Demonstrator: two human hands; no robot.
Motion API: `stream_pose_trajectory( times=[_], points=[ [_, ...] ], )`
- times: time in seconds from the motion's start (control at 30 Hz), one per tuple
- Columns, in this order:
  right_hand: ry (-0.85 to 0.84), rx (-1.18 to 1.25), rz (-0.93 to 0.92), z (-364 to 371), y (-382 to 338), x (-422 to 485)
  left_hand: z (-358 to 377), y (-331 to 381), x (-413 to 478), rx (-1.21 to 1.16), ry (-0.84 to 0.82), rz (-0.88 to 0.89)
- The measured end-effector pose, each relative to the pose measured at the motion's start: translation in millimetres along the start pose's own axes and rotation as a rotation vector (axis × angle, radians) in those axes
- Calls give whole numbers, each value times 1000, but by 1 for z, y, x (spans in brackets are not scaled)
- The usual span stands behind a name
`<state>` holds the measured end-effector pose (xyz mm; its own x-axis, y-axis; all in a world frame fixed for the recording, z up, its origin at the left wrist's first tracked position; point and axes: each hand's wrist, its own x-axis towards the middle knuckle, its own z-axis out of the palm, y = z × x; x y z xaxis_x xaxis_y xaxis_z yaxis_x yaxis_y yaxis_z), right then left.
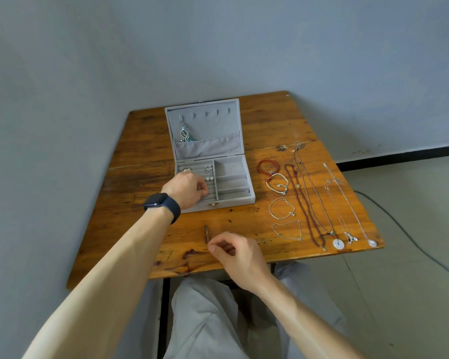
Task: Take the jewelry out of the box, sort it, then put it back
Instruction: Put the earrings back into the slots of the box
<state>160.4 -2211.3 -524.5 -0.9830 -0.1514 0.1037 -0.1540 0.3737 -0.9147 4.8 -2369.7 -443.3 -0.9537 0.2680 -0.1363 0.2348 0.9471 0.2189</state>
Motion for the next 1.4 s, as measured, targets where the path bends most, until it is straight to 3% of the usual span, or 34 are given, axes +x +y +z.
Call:
stream_pose_trajectory(
  times=[0.2,0.33,0.53,0.67,0.73,0.93,1.07,1.23,1.4],
  points=[
    [3,-10,-4,-1,-2,0,5,8,-5,17,146,-17],
    [-5,1,-1,0,-4,-2,3,13,-6,35,131,-35],
    [-49,82,89,-12,-13,1,3,3,-18,123,136,78],
    [-31,111,82,-36,-32,24,31,-5,-44,57,386,90],
    [-7,27,46,-47,-41,49,54,-4,-60,19,479,47],
    [-44,-463,-36,-52,-39,119,94,-8,-72,-43,386,-76],
    [-112,-652,-76,-42,-32,140,97,-8,-70,-48,386,-95],
    [-139,-803,-38,-30,-37,151,98,-10,-69,-66,404,-99],
    [-42,-768,12,-21,-40,150,100,-11,-70,-71,401,-108]
  ],
)
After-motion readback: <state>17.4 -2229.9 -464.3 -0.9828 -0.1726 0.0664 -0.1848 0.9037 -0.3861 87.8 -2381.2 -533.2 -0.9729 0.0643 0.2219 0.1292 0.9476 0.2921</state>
